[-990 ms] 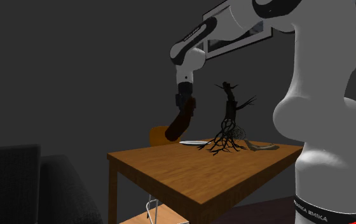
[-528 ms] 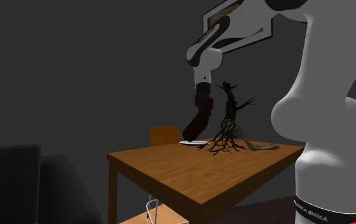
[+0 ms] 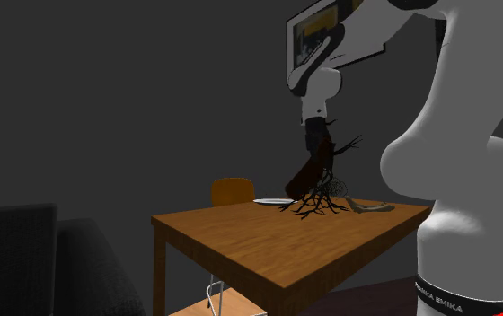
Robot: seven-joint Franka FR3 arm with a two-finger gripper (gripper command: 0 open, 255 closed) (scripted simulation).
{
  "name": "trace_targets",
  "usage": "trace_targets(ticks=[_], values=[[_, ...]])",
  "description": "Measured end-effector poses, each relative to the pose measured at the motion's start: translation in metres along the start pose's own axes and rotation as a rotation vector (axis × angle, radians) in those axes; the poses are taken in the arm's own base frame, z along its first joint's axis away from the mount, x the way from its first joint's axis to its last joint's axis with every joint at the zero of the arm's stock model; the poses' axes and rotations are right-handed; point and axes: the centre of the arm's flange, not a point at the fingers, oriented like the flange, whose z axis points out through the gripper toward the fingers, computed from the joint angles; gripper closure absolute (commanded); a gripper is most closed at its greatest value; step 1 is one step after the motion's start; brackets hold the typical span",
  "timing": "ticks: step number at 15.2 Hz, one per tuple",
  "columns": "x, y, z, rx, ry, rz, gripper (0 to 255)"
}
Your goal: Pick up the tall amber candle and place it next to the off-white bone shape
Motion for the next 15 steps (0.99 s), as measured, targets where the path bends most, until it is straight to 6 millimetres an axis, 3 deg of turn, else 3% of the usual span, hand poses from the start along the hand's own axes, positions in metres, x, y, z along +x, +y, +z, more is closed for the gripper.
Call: trace_targets(ticks=[11,15], values=[[-0.103,0.093,0.007,0.001,0.001,0.0,255],[-0.107,0.101,0.027,0.001,0.0,-0.002,255]])
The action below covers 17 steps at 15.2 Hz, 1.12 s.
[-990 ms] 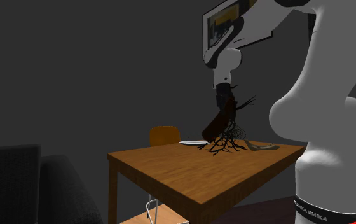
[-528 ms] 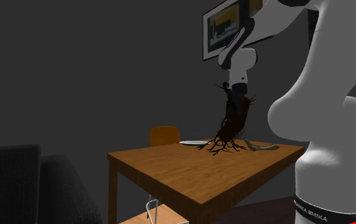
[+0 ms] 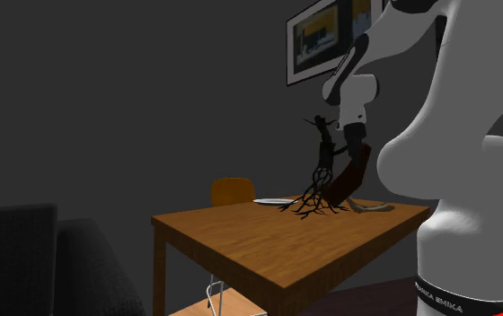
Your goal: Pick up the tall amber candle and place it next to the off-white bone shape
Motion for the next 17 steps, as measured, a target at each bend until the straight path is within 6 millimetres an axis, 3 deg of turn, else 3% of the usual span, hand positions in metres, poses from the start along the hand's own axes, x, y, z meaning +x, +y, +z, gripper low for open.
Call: trace_targets(ticks=[17], values=[[0.009,0.006,0.089,0.002,-0.002,0.003,255]])
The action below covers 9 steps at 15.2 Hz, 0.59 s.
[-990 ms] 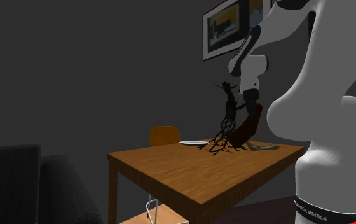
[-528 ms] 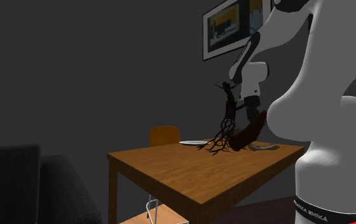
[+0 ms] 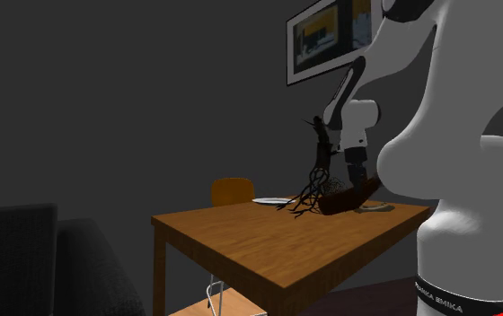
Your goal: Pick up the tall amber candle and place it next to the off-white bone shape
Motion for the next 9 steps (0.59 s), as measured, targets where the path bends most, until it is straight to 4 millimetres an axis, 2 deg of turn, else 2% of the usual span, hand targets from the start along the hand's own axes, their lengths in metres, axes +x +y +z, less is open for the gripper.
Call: trace_targets(ticks=[9], values=[[0.006,0.003,0.047,-0.001,0.001,-0.002,255]])
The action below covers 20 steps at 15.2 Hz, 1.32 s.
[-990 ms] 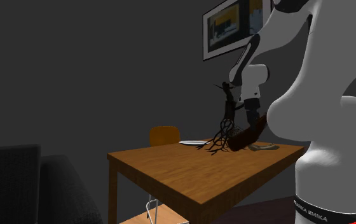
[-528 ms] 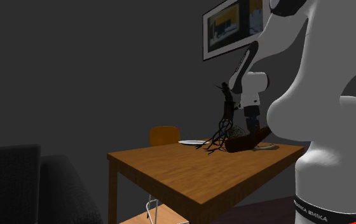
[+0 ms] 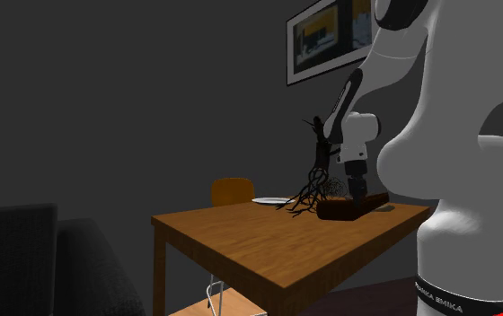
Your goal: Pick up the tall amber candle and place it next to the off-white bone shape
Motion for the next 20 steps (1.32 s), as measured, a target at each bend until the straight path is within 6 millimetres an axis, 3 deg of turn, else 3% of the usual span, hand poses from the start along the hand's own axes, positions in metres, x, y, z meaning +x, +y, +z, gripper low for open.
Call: trace_targets(ticks=[7,8,14,18,20], values=[[0.0,0.0,0.007,0.0,0.0,0.0,255],[0.0,0.0,0.007,0.0,0.0,0.0,0],[0.001,0.0,0.006,-0.002,0.002,-0.001,0],[0.002,0.003,-0.036,-0.004,0.003,-0.001,0],[0.001,0.001,-0.042,-0.003,0.003,-0.001,0]])
